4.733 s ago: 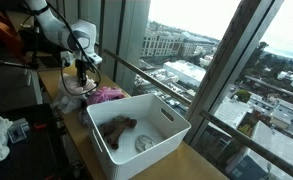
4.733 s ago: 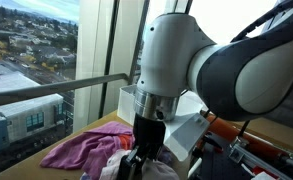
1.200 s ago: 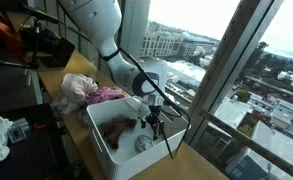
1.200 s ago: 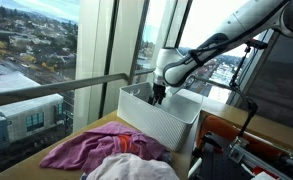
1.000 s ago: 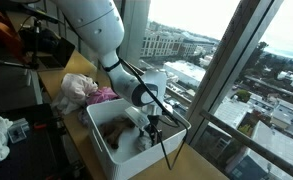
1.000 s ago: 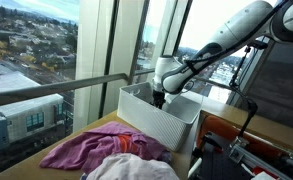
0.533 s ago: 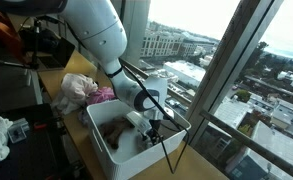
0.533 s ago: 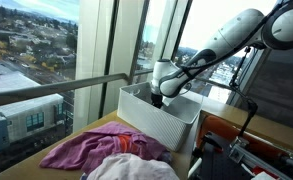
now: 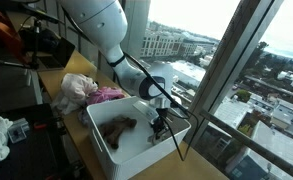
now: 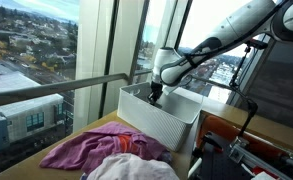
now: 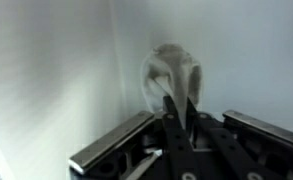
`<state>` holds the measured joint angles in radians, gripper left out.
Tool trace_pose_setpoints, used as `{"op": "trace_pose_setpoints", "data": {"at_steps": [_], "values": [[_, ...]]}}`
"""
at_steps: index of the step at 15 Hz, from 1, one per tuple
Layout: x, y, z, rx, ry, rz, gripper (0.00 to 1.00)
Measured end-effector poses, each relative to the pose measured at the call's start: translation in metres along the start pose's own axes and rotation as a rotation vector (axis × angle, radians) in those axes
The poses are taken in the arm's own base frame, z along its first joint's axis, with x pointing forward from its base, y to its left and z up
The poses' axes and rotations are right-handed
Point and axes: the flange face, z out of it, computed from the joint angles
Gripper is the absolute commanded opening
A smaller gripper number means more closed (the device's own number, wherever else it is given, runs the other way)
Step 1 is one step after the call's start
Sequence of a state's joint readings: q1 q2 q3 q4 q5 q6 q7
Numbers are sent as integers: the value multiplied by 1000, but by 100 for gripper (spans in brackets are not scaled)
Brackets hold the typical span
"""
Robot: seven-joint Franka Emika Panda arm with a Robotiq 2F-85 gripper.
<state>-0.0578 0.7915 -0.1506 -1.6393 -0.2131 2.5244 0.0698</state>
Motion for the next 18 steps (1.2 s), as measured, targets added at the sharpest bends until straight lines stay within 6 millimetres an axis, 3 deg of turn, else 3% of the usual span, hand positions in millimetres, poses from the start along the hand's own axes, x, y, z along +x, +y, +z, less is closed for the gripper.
{"op": "trace_pose_setpoints", "data": {"at_steps": [5, 8, 10, 12, 15, 18], "values": [[12, 20, -105, 5, 92, 29, 1], [10, -2, -180, 26, 136, 3, 1], [4, -45, -220, 55, 159, -46, 1], [-6, -102, -246, 92, 170, -100, 1], [-28, -194, -269, 150, 164, -180, 1], [-58, -268, -276, 193, 124, -256, 1]]}}
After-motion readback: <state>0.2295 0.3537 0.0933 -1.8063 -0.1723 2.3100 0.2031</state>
